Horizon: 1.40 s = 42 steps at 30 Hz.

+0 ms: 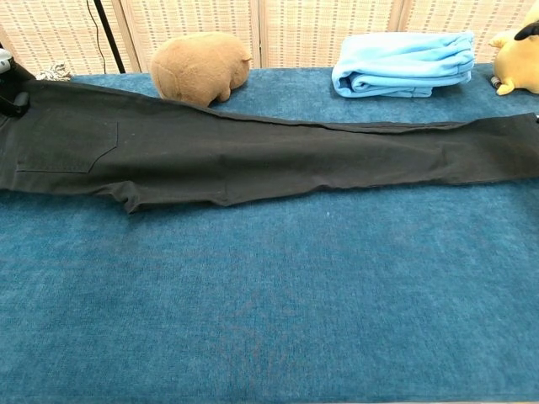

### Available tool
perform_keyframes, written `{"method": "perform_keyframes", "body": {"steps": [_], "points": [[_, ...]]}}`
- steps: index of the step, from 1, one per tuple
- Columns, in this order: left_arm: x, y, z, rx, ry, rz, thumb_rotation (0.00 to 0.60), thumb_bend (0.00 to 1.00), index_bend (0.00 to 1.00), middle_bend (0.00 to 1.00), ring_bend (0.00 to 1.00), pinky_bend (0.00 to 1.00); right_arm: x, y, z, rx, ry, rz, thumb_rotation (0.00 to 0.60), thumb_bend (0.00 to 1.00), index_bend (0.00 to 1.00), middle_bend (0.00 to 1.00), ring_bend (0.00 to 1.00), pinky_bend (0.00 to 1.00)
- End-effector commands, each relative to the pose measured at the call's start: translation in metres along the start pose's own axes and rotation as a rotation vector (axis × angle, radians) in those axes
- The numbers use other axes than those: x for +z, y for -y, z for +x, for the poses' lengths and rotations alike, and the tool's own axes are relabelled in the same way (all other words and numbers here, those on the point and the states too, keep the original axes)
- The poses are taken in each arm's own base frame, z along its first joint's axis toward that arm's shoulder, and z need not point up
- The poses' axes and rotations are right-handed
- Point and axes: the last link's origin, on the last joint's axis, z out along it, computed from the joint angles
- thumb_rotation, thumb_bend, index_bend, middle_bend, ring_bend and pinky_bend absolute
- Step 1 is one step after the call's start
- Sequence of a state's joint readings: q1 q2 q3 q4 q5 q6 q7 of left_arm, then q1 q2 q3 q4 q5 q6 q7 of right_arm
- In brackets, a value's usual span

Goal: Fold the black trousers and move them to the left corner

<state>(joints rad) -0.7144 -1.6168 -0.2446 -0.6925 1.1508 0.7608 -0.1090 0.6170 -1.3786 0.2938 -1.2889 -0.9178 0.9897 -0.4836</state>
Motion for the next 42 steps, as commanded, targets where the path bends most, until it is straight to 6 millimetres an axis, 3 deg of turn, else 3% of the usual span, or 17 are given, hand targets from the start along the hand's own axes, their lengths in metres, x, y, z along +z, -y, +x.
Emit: {"method": "perform_keyframes", "body": {"steps": [1,6,14,16,19,22,24,29,36,42], "points": [[0.006,-0.004,0.001,0.002,-0.008,0.001,0.600,0.59,0.68,0.55,0.40,0.52,0.000,-0.002,0.000,0.002,0.002,-0.005,0.600,0.00,0.04,0.00,0.00,0.17],[0.012,-0.007,-0.006,0.032,0.003,0.004,0.600,0.59,0.68,0.54,0.39,0.52,-0.001,-0.007,0.000,0.007,0.002,-0.016,0.600,0.00,0.03,0.00,0.00,0.17],[0.014,-0.010,-0.016,0.049,0.018,0.006,0.600,0.57,0.61,0.43,0.35,0.52,-0.002,-0.009,0.001,0.013,0.000,-0.019,0.600,0.00,0.03,0.00,0.00,0.18],[0.014,-0.010,-0.017,0.046,0.017,0.006,0.600,0.56,0.53,0.35,0.31,0.49,-0.002,-0.009,0.002,0.016,0.000,-0.020,0.600,0.00,0.03,0.00,0.00,0.18],[0.014,-0.008,-0.015,0.038,-0.002,0.006,0.600,0.52,0.18,0.06,0.07,0.27,-0.003,-0.010,0.003,0.016,-0.001,-0.017,0.600,0.00,0.03,0.00,0.00,0.19],[0.013,-0.007,-0.011,0.025,-0.023,0.001,0.600,0.46,0.00,0.00,0.00,0.05,-0.003,-0.010,0.003,0.021,0.000,-0.018,0.600,0.00,0.03,0.00,0.00,0.19],[0.012,-0.006,-0.009,0.013,-0.035,-0.010,0.600,0.43,0.00,0.00,0.00,0.00,-0.004,-0.010,0.002,0.023,0.002,-0.019,0.600,0.00,0.03,0.00,0.00,0.19],[0.005,-0.006,-0.004,-0.035,-0.060,-0.063,0.600,0.37,0.00,0.00,0.00,0.00,-0.006,-0.009,0.002,0.029,0.006,-0.019,0.600,0.00,0.03,0.00,0.00,0.19],[-0.037,0.004,0.002,-0.095,-0.020,-0.283,0.600,0.27,0.00,0.00,0.00,0.00,-0.021,-0.008,0.008,0.041,-0.007,0.010,0.600,0.00,0.02,0.00,0.00,0.18],[-0.077,0.020,0.001,-0.092,0.027,-0.411,0.600,0.20,0.00,0.00,0.00,0.00,-0.039,-0.017,0.010,0.020,-0.043,0.046,0.600,0.00,0.00,0.00,0.00,0.03]]}}
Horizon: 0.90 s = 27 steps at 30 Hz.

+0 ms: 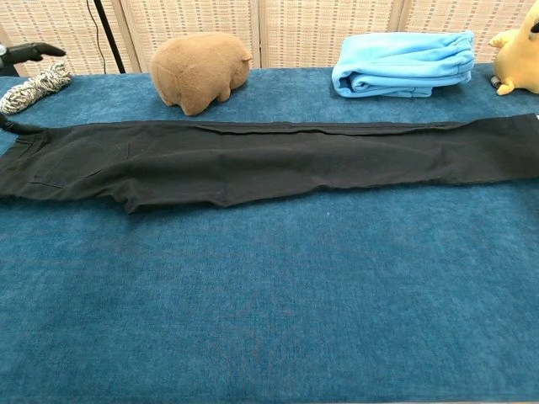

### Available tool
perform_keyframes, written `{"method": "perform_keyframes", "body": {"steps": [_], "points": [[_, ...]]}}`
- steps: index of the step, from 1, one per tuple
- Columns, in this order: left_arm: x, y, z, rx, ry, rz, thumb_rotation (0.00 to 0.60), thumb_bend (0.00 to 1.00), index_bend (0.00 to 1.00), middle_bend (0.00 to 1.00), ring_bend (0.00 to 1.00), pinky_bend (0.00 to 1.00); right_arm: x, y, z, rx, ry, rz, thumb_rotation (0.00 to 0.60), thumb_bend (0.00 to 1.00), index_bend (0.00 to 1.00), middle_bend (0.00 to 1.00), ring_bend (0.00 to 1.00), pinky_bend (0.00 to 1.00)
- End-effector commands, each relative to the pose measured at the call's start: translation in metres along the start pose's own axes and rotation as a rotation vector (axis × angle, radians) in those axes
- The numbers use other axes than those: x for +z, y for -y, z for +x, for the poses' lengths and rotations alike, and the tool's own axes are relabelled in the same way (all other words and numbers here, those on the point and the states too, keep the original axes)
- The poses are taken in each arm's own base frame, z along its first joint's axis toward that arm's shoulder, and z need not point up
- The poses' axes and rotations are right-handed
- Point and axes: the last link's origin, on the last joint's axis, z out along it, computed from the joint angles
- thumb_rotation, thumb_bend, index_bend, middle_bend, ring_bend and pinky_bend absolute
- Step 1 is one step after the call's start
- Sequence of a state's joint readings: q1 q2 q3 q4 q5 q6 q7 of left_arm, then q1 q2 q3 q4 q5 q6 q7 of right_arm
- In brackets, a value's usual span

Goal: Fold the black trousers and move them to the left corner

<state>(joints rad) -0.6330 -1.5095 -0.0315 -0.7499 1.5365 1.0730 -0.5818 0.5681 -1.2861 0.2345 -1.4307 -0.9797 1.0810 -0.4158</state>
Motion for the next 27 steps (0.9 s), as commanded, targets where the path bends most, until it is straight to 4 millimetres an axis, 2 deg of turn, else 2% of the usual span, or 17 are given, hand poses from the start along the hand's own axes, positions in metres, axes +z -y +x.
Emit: {"method": "perform_keyframes", "body": {"steps": [1,5,9,14,22,27], "points": [[-0.039,0.006,-0.002,-0.018,0.038,-0.065,0.600,0.20,0.00,0.00,0.00,0.00,-0.015,-0.011,0.000,-0.020,-0.032,0.015,0.600,0.00,0.00,0.00,0.00,0.01],[-0.061,0.009,-0.004,-0.015,0.033,-0.089,0.600,0.20,0.00,0.00,0.00,0.00,-0.032,-0.023,0.000,-0.042,-0.088,0.041,0.600,0.00,0.00,0.00,0.00,0.00],[-0.088,0.012,-0.010,-0.008,0.013,-0.095,0.600,0.20,0.00,0.00,0.00,0.00,-0.066,-0.039,-0.002,-0.060,-0.158,0.095,0.600,0.00,0.00,0.00,0.00,0.00],[-0.103,0.016,-0.021,0.017,0.011,-0.068,0.600,0.20,0.00,0.00,0.00,0.00,-0.101,-0.052,-0.011,-0.084,-0.180,0.097,0.600,0.00,0.00,0.00,0.00,0.00],[-0.118,0.019,-0.032,0.006,0.008,-0.039,0.600,0.21,0.00,0.00,0.00,0.00,-0.146,-0.050,-0.019,-0.034,-0.219,0.091,0.600,0.00,0.00,0.00,0.00,0.00],[-0.124,0.023,-0.038,0.017,0.001,-0.009,0.600,0.21,0.00,0.00,0.00,0.00,-0.157,-0.046,-0.020,0.018,-0.222,0.090,0.600,0.00,0.00,0.00,0.00,0.00]]}}
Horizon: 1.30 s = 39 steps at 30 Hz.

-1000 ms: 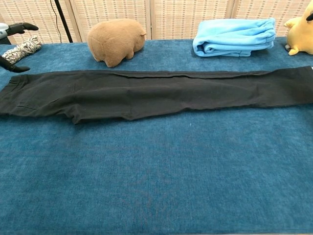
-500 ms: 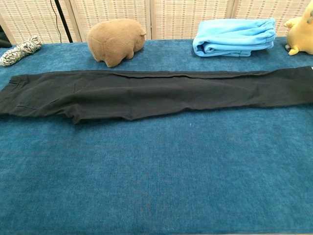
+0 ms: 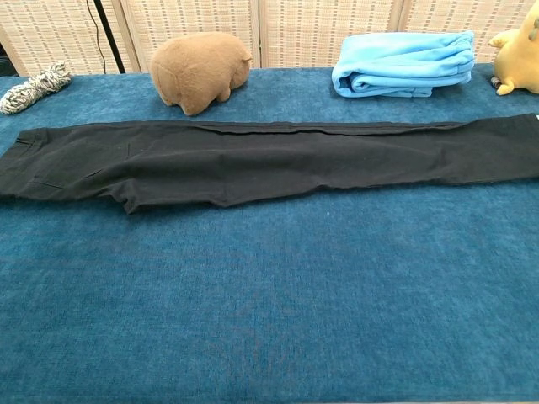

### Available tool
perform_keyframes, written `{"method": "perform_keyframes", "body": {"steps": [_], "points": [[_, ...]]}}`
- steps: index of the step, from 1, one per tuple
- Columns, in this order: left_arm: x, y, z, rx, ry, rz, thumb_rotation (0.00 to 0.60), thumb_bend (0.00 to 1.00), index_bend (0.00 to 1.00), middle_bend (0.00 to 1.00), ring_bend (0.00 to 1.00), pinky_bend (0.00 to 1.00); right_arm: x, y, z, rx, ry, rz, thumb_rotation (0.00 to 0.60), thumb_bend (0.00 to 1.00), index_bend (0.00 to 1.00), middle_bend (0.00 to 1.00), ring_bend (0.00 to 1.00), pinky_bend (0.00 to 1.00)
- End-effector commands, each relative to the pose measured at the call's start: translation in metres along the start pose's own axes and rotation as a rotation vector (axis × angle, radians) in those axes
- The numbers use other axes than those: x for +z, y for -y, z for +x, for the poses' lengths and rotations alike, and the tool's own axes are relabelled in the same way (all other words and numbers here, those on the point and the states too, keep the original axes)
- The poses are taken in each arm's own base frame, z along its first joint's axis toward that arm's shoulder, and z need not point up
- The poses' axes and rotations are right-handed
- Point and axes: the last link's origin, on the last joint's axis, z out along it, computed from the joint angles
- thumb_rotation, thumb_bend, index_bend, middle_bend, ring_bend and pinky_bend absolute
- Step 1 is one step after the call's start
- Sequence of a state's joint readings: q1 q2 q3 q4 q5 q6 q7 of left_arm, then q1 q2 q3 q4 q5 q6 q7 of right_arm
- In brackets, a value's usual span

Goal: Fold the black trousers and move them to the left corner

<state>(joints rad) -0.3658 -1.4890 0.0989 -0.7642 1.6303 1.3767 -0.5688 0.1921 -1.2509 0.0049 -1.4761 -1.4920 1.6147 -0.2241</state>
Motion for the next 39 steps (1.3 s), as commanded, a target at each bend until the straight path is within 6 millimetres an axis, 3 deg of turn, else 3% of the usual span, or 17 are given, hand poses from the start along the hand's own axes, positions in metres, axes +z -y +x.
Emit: {"method": "perform_keyframes", "body": {"steps": [1,13,39], "points": [[-0.002,0.002,-0.004,0.012,-0.007,0.017,0.600,0.21,0.00,0.00,0.00,0.00,-0.004,0.002,0.000,0.036,0.004,-0.006,0.600,0.00,0.00,0.00,0.00,0.00],[0.015,0.012,-0.032,0.100,0.027,0.075,0.600,0.23,0.00,0.00,0.00,0.00,-0.001,-0.005,0.000,0.106,0.026,-0.036,0.600,0.00,0.00,0.00,0.00,0.00],[0.051,0.014,-0.041,0.181,0.038,0.106,0.600,0.27,0.05,0.00,0.00,0.06,0.001,-0.005,0.000,0.133,0.031,-0.044,0.600,0.00,0.00,0.00,0.00,0.00]]}}
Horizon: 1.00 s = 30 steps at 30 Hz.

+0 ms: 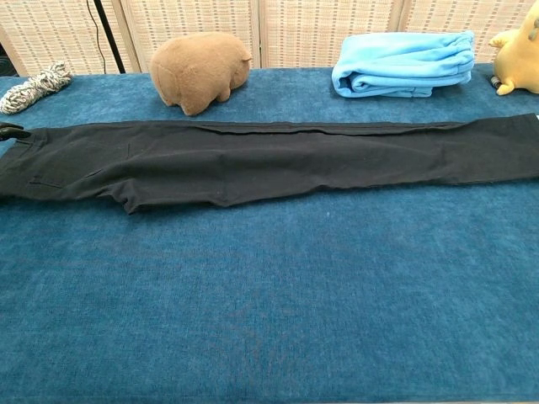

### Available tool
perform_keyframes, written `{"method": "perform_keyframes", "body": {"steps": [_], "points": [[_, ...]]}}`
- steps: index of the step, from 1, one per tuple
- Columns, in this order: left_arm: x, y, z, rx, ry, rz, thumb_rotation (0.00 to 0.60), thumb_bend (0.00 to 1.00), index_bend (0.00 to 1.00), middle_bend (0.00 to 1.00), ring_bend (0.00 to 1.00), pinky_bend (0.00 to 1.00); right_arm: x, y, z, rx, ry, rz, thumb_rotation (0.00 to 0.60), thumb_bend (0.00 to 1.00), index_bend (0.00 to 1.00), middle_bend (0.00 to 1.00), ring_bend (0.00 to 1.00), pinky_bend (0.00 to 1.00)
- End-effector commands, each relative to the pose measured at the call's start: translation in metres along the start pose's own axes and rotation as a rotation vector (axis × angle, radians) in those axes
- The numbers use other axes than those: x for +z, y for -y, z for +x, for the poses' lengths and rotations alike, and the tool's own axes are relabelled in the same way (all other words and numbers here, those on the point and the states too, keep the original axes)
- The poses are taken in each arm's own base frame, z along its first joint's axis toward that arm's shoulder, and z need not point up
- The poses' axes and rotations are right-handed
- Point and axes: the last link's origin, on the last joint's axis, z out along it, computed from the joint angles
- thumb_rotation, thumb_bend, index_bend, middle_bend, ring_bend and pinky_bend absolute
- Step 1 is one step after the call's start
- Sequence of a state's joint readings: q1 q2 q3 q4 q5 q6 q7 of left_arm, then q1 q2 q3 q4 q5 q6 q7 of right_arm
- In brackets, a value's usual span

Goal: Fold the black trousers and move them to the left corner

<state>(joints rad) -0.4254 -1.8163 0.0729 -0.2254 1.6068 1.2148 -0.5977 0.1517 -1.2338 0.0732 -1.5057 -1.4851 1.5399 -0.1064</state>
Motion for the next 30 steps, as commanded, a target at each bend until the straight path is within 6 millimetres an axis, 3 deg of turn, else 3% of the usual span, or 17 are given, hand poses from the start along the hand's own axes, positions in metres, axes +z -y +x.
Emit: {"method": "perform_keyframes", "body": {"steps": [1,6,23,30], "points": [[0.003,0.000,0.000,-0.007,0.001,0.011,0.600,0.29,0.06,0.00,0.00,0.06,0.000,0.000,0.000,0.001,0.000,0.001,0.600,0.00,0.00,0.00,0.00,0.00],[0.007,0.001,0.000,-0.012,0.003,0.023,0.600,0.38,0.09,0.00,0.00,0.08,0.000,0.001,0.000,0.005,0.002,0.001,0.600,0.00,0.00,0.00,0.00,0.00],[0.010,-0.005,-0.005,-0.040,0.008,0.025,0.600,0.38,0.13,0.00,0.00,0.10,-0.001,0.002,0.002,0.017,-0.002,0.001,0.600,0.00,0.00,0.00,0.00,0.00],[0.008,0.000,-0.006,-0.028,0.028,0.034,0.600,0.40,0.22,0.05,0.04,0.19,-0.001,0.002,0.002,0.033,0.011,-0.001,0.600,0.00,0.00,0.00,0.00,0.00]]}}
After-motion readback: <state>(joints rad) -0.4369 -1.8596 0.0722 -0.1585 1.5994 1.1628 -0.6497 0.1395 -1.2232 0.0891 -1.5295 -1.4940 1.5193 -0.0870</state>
